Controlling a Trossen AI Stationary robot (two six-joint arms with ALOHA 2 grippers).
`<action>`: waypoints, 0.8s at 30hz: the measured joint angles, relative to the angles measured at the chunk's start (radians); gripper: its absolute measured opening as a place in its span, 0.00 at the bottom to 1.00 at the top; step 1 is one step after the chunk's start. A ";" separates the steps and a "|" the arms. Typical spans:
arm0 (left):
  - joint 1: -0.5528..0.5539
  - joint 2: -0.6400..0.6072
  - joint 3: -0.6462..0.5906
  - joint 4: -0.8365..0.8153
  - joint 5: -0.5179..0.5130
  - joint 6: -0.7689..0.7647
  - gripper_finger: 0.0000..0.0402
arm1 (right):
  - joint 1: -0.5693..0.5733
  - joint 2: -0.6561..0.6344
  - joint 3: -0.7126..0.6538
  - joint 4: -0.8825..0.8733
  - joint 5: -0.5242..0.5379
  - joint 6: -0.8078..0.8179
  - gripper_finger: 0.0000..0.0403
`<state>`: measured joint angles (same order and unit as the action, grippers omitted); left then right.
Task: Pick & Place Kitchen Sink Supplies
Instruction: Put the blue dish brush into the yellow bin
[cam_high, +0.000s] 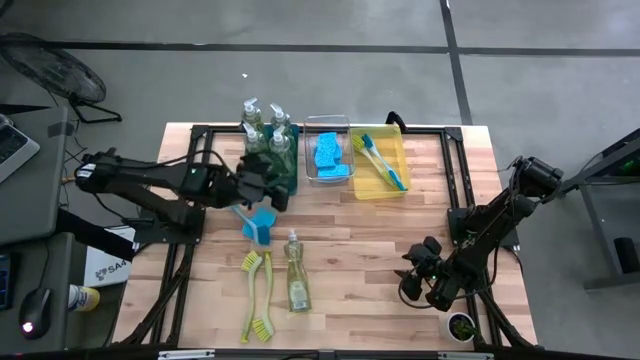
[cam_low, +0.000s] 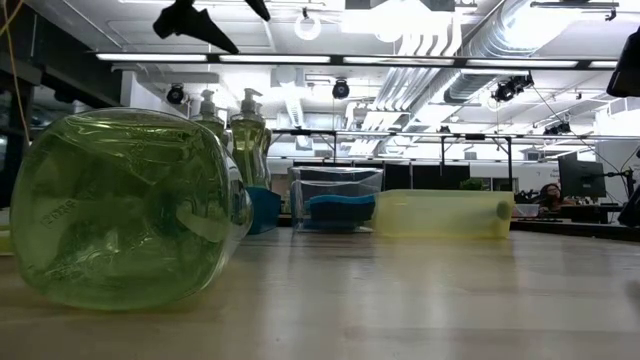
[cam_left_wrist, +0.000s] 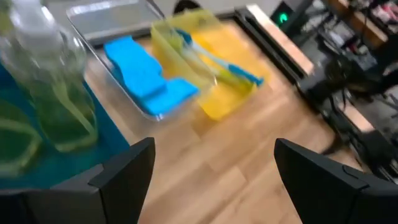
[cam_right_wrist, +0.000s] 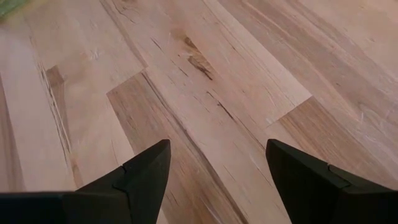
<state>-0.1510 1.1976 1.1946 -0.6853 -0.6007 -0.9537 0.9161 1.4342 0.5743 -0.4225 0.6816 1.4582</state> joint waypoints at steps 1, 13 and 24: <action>-0.013 0.003 0.000 -0.012 0.011 -0.019 0.81 | 0.000 0.000 0.000 0.000 0.001 0.000 0.64; -0.139 0.019 0.000 -0.335 0.064 -0.235 0.81 | 0.000 0.000 0.000 0.000 0.003 0.000 0.64; -0.144 0.025 -0.130 -0.550 0.243 -0.108 0.81 | 0.000 0.000 0.000 0.000 0.012 -0.001 0.64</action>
<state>-0.2955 1.2223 1.0650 -1.2349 -0.3573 -1.0621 0.9161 1.4342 0.5743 -0.4225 0.6933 1.4574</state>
